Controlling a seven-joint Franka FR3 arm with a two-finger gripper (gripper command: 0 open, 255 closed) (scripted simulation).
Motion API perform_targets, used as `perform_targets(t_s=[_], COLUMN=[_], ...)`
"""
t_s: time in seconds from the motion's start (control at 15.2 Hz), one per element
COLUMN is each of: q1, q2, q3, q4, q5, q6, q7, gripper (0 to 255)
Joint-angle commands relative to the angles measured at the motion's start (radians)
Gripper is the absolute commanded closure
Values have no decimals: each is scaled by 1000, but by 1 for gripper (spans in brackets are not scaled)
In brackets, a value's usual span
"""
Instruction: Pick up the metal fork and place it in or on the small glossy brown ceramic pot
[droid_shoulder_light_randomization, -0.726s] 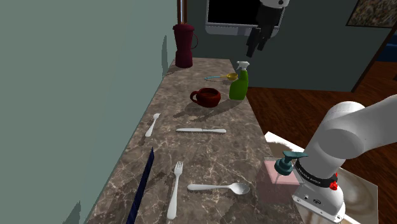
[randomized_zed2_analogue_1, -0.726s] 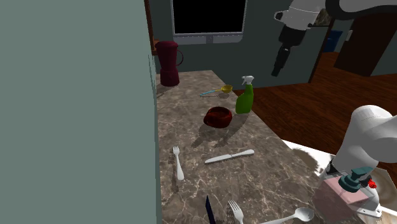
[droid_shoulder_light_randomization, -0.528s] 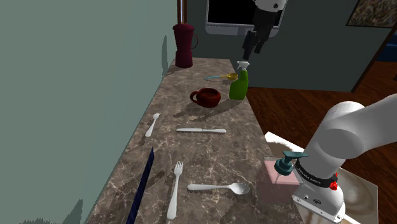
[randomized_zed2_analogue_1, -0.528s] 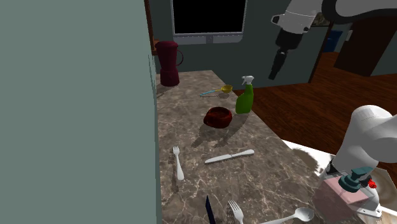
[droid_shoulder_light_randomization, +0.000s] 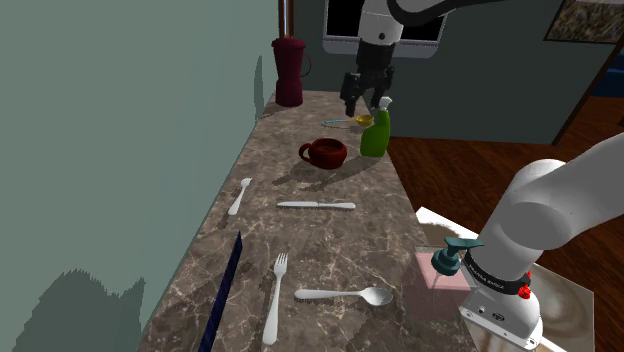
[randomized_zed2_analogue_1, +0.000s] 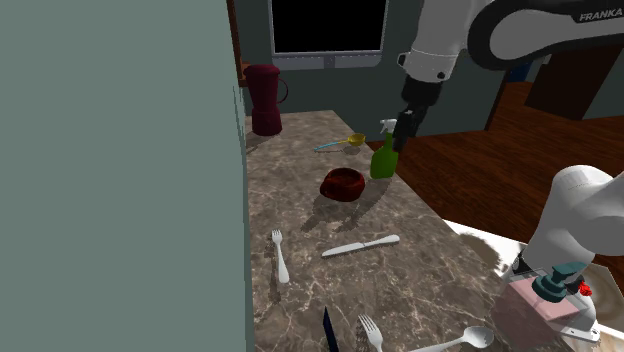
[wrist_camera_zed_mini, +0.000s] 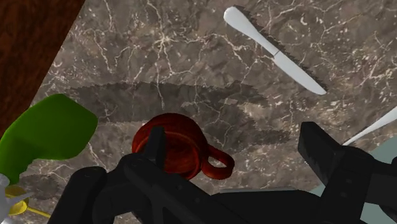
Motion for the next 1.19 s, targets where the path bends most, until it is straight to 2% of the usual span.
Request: perform_targets(t_s=[0.0,0.53,1.12], q1=[-1,-7,18], q2=[48,308,662], q3=[34,159,235], q4=[0,106,331], q5=[19,50,1], q6=[33,130,200], q7=[75,362,680], gripper=[0,0,0])
